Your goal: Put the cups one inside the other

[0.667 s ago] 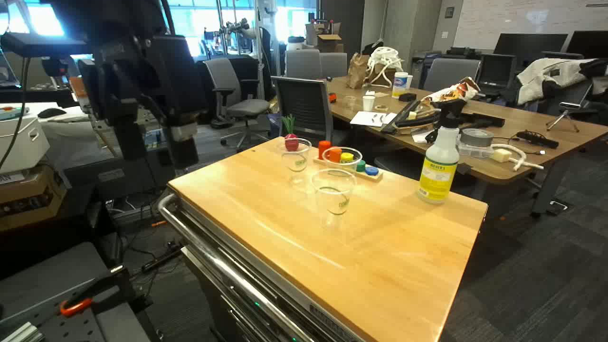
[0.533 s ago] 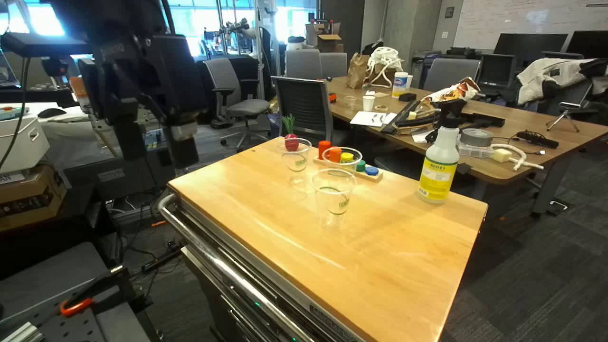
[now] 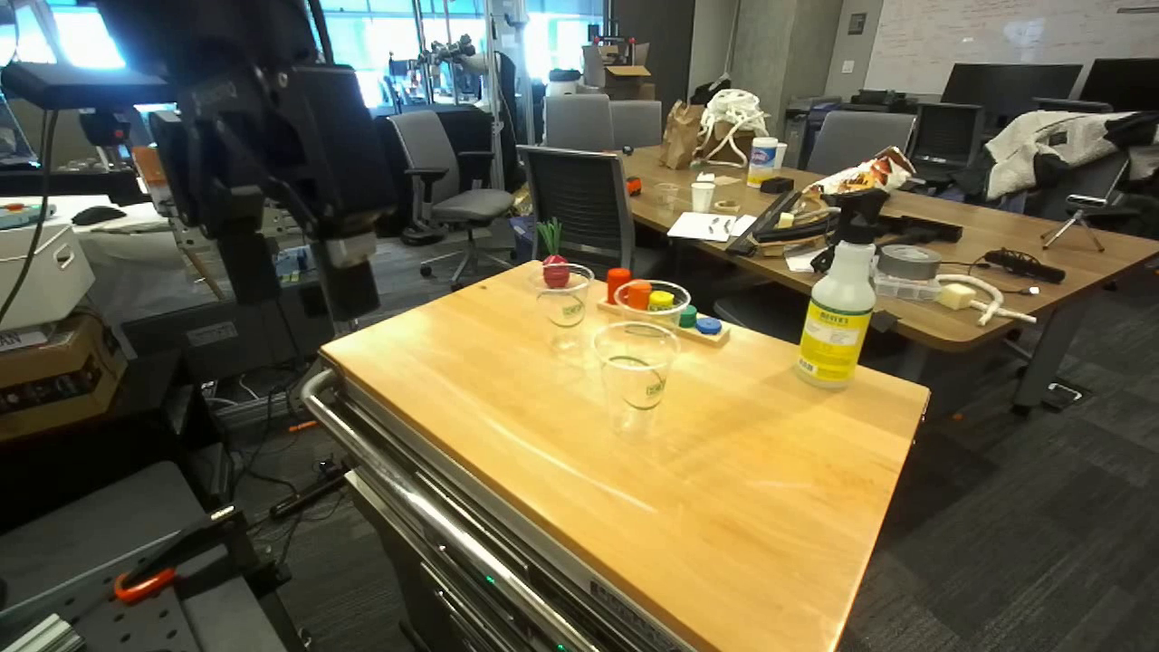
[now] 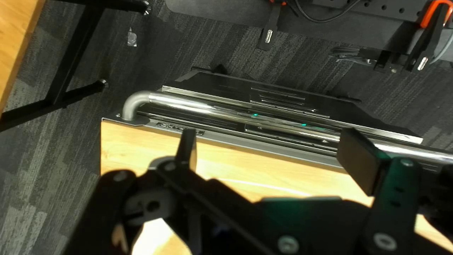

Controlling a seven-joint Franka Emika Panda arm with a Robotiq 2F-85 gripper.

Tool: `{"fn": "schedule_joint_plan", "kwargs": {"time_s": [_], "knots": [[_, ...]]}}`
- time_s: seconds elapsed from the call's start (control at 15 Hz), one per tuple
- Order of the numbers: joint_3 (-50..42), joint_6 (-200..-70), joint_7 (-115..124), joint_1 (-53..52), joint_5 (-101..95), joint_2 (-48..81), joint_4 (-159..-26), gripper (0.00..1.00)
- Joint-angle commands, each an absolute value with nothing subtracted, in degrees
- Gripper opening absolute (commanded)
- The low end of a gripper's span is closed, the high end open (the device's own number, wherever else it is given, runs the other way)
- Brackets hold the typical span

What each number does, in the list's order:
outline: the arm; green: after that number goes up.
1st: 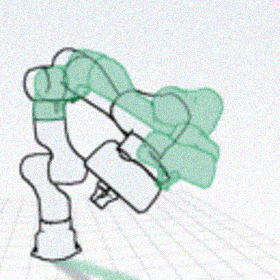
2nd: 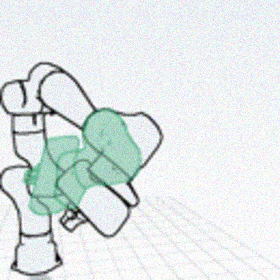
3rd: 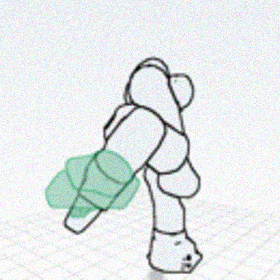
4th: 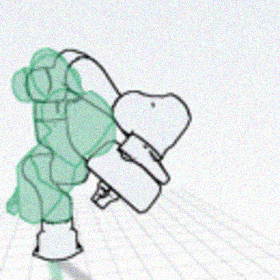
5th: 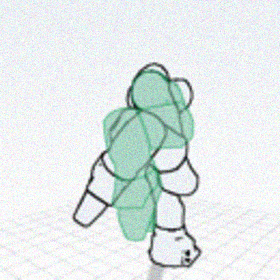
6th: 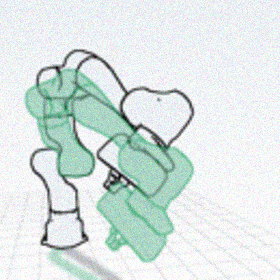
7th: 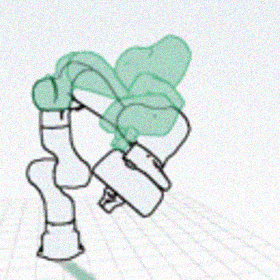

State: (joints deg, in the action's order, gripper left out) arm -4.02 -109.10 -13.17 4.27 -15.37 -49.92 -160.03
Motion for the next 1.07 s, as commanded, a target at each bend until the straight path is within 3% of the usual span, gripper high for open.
{"fn": "schedule_joint_plan", "kwargs": {"time_s": [0.0,0.4,1.0], "knots": [[-4.58,-108.84,-12.74,3.58,-15.79,-49.93,-159.90,1.00],[-5.80,-115.42,-10.39,2.99,-12.99,-44.78,-158.29,1.00],[-6.16,-134.11,-7.43,2.99,-5.39,-15.95,-145.40,1.00]]}}
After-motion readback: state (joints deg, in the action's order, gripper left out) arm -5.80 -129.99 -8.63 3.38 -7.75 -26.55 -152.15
